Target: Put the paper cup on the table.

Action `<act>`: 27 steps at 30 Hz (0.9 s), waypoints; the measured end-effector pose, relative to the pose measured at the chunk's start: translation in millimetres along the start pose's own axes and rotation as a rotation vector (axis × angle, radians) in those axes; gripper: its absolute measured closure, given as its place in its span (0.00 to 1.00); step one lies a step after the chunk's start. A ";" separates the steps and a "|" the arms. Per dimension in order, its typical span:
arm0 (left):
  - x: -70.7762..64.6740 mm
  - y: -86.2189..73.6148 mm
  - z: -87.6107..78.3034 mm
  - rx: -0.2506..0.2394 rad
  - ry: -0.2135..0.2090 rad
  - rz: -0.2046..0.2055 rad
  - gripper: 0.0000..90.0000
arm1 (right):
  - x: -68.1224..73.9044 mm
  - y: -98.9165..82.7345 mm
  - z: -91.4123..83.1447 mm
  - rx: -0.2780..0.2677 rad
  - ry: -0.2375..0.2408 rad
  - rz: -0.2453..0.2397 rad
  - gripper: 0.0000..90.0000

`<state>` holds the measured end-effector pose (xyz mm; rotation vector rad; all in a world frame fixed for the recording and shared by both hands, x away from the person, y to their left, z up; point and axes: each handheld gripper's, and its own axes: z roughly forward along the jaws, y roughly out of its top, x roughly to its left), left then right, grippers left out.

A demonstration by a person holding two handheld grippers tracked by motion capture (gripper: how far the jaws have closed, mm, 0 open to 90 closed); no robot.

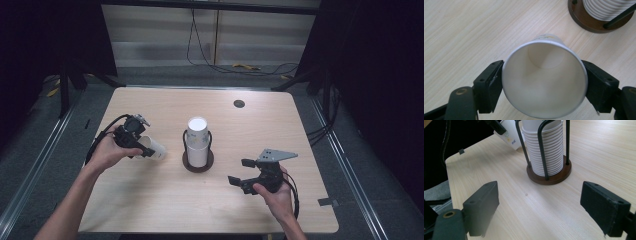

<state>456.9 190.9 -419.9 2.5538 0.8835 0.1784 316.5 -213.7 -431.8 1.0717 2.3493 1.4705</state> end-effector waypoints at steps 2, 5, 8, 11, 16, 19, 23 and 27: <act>-1.0 1.0 2.7 0.007 0.004 0.001 0.27 | 0.2 -0.2 0.2 0.002 0.001 0.000 0.17; -2.0 2.7 4.2 0.002 0.006 0.006 0.26 | 0.2 -0.5 0.6 0.006 0.001 -0.001 0.17; -3.1 4.1 5.1 0.001 0.018 0.006 0.26 | -0.1 -0.8 0.8 0.006 0.001 -0.002 0.17; -3.5 5.2 6.2 -0.004 0.021 0.007 0.26 | 0.1 -0.8 0.7 0.007 0.000 -0.002 0.17; -3.1 7.0 4.1 -0.003 0.030 0.004 0.25 | -0.1 -1.2 1.1 0.008 0.000 -0.007 0.17; -2.0 7.4 2.3 0.003 0.038 -0.002 0.25 | -0.7 -1.4 0.8 0.007 -0.002 -0.001 0.17; -0.5 7.7 3.5 0.010 0.044 0.000 0.26 | -0.6 -1.5 0.9 0.008 -0.004 -0.002 0.17; -0.9 10.8 5.2 0.022 0.040 0.002 0.26 | -0.2 -1.6 1.0 0.009 -0.004 -0.003 0.17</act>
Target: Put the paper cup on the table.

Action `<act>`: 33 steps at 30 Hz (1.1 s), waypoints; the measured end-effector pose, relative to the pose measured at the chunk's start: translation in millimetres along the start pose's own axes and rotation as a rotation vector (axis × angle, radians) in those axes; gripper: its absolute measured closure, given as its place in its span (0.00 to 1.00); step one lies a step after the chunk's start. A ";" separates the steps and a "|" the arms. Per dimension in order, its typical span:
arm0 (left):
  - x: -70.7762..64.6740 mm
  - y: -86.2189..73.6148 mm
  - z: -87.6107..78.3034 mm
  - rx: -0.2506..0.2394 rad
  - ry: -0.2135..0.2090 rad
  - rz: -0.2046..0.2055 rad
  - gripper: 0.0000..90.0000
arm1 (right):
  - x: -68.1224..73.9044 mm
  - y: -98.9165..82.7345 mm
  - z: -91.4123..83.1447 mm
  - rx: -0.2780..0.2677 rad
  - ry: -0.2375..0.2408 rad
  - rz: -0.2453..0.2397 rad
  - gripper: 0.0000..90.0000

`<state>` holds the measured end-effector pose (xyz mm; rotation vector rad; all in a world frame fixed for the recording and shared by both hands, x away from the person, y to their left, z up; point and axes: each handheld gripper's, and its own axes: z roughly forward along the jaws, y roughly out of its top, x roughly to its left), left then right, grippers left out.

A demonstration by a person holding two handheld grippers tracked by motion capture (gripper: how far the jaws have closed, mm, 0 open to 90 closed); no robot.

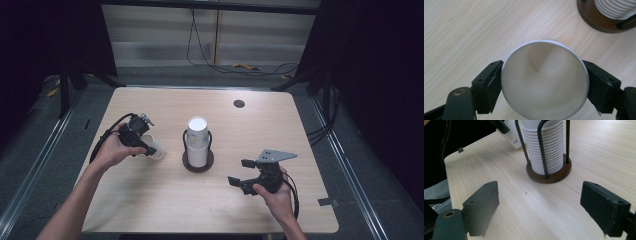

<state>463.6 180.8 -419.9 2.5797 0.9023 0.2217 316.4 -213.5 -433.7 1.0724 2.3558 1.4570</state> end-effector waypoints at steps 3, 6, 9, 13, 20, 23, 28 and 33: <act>0.1 3.8 -0.6 0.024 0.009 0.033 0.27 | -0.4 -0.3 -0.1 0.000 0.000 0.001 0.17; 0.1 5.8 0.3 0.026 0.008 0.023 0.26 | -0.5 -0.6 -0.3 0.002 -0.001 0.004 0.17; 0.2 7.7 2.0 0.032 0.009 0.014 0.25 | -0.5 -1.0 0.0 0.004 0.000 0.003 0.17; -0.3 11.3 3.5 0.032 0.013 0.017 0.25 | -0.4 -1.3 0.5 0.006 0.000 0.003 0.17; -3.2 15.7 5.7 0.008 0.038 0.013 0.24 | -1.5 -2.3 0.7 0.011 -0.001 0.002 0.17; -4.3 18.9 9.1 0.003 0.043 0.013 0.24 | -1.6 -2.2 2.4 0.012 0.003 0.005 0.17; -7.6 24.5 11.4 0.003 0.035 0.011 0.24 | -1.5 -2.2 2.8 0.015 0.004 0.003 0.17; -13.6 27.6 9.9 -0.003 0.053 0.021 0.24 | -2.3 -2.3 1.4 0.010 0.002 0.004 0.17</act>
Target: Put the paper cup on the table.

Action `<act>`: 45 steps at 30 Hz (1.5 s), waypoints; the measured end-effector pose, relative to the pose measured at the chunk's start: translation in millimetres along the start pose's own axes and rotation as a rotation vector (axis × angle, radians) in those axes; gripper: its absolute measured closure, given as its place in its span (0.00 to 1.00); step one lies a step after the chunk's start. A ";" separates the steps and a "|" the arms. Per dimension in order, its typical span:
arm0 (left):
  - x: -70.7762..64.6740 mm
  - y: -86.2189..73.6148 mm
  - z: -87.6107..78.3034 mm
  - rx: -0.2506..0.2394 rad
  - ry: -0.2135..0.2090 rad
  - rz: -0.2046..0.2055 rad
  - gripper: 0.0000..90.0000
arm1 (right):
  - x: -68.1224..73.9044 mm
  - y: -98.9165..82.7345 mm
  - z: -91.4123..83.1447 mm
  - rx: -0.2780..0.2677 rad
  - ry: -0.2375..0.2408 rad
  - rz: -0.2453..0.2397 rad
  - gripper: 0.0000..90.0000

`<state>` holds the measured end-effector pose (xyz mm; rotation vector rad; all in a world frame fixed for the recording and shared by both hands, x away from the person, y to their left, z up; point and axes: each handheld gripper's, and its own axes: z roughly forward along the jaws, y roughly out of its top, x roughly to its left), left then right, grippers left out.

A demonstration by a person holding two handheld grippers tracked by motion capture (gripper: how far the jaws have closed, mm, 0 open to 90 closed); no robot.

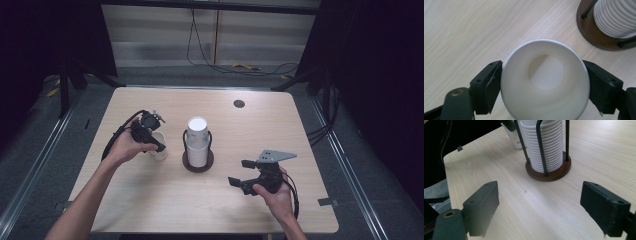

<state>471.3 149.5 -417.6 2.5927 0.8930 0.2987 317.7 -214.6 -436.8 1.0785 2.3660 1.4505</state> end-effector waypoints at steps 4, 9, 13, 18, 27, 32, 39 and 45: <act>0.2 1.1 -0.3 -0.019 -0.008 -0.016 0.23 | 0.7 0.0 1.2 0.007 0.000 -0.003 0.17; 5.2 -2.3 1.7 -0.071 -0.045 -0.048 0.23 | 0.8 0.0 0.3 0.005 -0.003 -0.001 0.17; 13.9 -6.3 1.6 -0.115 -0.063 -0.093 0.23 | 0.6 -0.1 0.8 0.006 -0.003 -0.002 0.17; 16.3 -9.0 -0.2 -0.152 -0.067 -0.110 0.21 | 0.4 -0.2 0.9 0.008 -0.003 -0.002 0.17; 17.0 -9.7 -7.2 -0.242 -0.121 -0.120 0.19 | 1.0 -0.3 1.2 0.010 -0.001 -0.001 0.17; 18.9 -11.5 -11.9 -0.277 -0.097 -0.137 0.18 | 0.7 -0.6 1.8 0.013 -0.001 -0.001 0.17; 21.8 -18.7 -18.9 -0.330 -0.069 -0.143 0.18 | 0.5 -0.9 2.4 0.017 -0.005 0.000 0.17; 20.0 -24.2 -24.8 -0.375 -0.061 -0.151 0.18 | 0.2 -0.9 2.4 0.016 -0.009 0.000 0.17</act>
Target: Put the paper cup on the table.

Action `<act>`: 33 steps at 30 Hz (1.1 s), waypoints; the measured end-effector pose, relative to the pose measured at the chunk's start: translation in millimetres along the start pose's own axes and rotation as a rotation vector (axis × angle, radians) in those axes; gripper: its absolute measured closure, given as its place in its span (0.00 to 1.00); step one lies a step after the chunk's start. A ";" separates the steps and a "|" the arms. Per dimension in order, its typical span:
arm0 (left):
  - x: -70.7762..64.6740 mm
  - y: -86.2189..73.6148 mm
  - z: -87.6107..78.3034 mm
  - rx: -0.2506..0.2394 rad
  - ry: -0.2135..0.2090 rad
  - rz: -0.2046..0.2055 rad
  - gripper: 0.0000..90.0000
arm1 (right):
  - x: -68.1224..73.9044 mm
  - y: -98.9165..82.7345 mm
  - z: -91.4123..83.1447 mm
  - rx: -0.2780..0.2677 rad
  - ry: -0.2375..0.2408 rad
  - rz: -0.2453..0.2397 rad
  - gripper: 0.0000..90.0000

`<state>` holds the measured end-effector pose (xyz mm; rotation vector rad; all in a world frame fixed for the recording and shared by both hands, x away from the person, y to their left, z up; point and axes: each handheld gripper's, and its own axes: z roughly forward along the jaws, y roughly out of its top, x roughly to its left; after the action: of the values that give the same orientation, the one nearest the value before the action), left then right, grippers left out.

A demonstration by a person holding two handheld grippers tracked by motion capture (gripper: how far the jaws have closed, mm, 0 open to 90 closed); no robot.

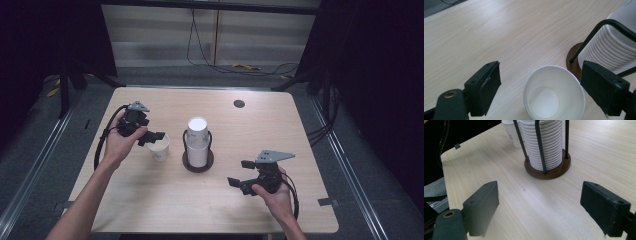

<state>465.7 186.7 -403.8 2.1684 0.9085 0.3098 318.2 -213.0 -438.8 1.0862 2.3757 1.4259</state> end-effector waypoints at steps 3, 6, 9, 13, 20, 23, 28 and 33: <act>-1.5 -3.5 -2.3 -0.034 -0.013 0.007 0.18 | -0.2 -0.1 -0.7 -0.003 -0.006 0.000 0.17; -4.9 -6.5 -5.1 -0.056 -0.016 0.006 0.18 | -0.1 -0.2 -1.1 -0.004 -0.016 0.001 0.17; -8.3 -9.5 -8.4 -0.070 -0.022 0.010 0.19 | 0.4 -0.9 -1.4 -0.008 -0.034 -0.003 0.17; -9.5 -16.1 -12.5 -0.099 -0.035 -0.017 0.19 | 0.2 -1.7 -1.9 -0.009 -0.047 -0.006 0.17; -13.0 -26.1 -21.1 -0.131 -0.046 -0.011 0.19 | 0.3 -2.0 -1.6 -0.009 -0.049 -0.004 0.17; -16.0 -29.8 -25.8 -0.154 -0.049 -0.013 0.19 | 0.1 -2.2 -1.5 -0.008 -0.050 -0.003 0.17; -20.3 -40.5 -30.9 -0.194 -0.052 -0.035 0.19 | 0.1 -2.2 -1.8 -0.009 -0.050 -0.003 0.17; -24.1 -55.2 -34.2 -0.214 -0.054 -0.041 0.19 | -0.6 -2.9 -2.3 -0.010 -0.053 0.001 0.17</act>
<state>404.0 214.6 -418.7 1.9507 0.8488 0.3124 316.1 -215.8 -440.1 1.1085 2.3297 1.3895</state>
